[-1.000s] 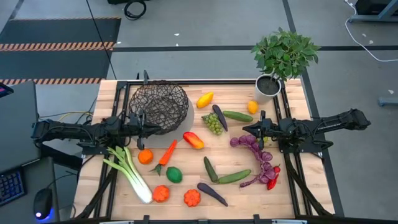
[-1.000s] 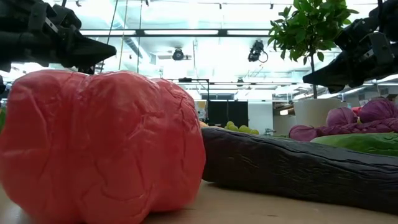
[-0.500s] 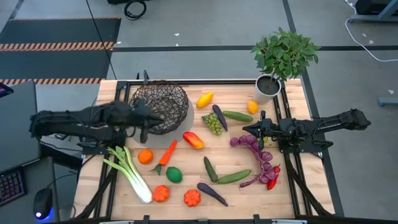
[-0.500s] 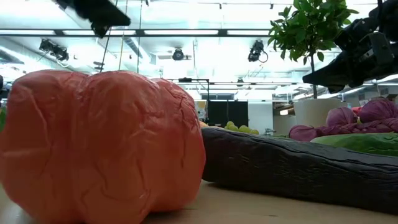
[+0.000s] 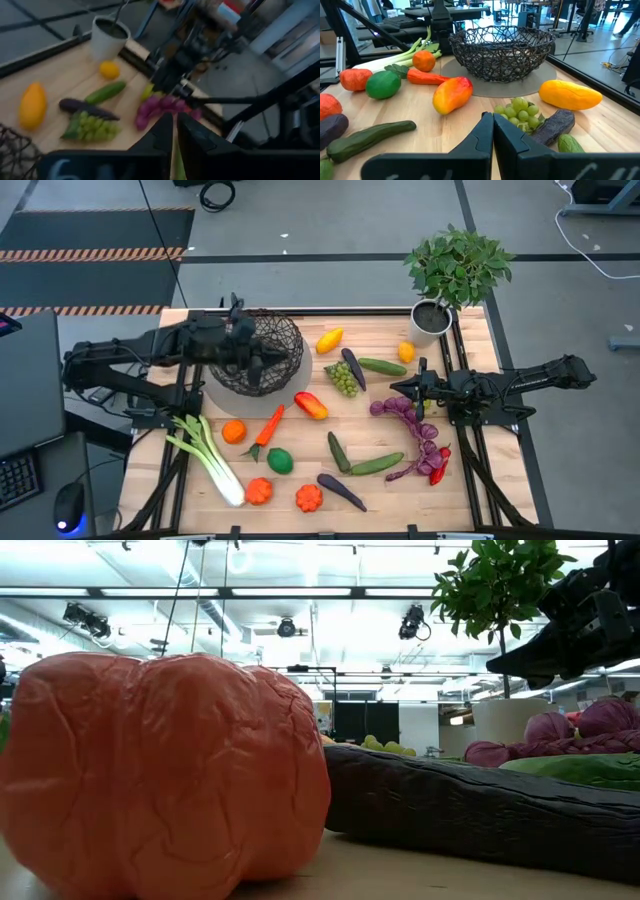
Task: Build produce basket
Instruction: Put the orange into the black wire basket
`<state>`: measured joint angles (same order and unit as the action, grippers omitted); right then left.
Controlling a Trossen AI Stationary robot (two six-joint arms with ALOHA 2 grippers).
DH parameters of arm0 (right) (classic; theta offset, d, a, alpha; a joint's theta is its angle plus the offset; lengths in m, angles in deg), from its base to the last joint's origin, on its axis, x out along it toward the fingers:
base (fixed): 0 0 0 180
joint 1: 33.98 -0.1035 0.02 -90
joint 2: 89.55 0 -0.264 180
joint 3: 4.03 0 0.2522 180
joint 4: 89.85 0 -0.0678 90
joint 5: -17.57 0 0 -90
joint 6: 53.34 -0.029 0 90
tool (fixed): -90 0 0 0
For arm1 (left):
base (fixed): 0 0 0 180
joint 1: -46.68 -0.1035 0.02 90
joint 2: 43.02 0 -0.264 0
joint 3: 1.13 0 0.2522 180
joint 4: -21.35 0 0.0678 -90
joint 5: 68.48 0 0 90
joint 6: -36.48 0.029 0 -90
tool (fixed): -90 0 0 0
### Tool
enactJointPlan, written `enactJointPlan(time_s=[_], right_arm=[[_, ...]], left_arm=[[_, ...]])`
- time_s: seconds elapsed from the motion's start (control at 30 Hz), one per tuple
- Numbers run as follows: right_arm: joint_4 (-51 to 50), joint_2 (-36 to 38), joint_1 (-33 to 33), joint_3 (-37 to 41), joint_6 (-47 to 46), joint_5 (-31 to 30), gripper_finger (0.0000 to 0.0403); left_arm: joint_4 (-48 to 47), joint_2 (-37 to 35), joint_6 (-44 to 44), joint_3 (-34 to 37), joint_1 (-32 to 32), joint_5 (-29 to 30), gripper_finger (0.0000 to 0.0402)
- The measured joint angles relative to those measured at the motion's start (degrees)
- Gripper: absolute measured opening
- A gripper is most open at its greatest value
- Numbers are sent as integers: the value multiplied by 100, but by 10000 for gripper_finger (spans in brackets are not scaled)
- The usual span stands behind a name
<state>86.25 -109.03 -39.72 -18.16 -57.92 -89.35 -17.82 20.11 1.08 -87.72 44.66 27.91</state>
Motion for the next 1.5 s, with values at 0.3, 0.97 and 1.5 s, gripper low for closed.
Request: enactJointPlan(time_s=[0.3, 0.97, 1.5], right_arm=[[224, 0, 0, 0, -138, 42, 18], [-2234, -2098, 701, -3549, -1125, 4, 18], [-1653, -2745, 1145, -4360, -2722, 342, 18]], left_arm=[[1602, 61, -147, -55, -39, 0, 38], [-2480, 71, 621, -53, -69, -197, 139], [-4974, 68, -2003, 548, 180, -1320, 316]])
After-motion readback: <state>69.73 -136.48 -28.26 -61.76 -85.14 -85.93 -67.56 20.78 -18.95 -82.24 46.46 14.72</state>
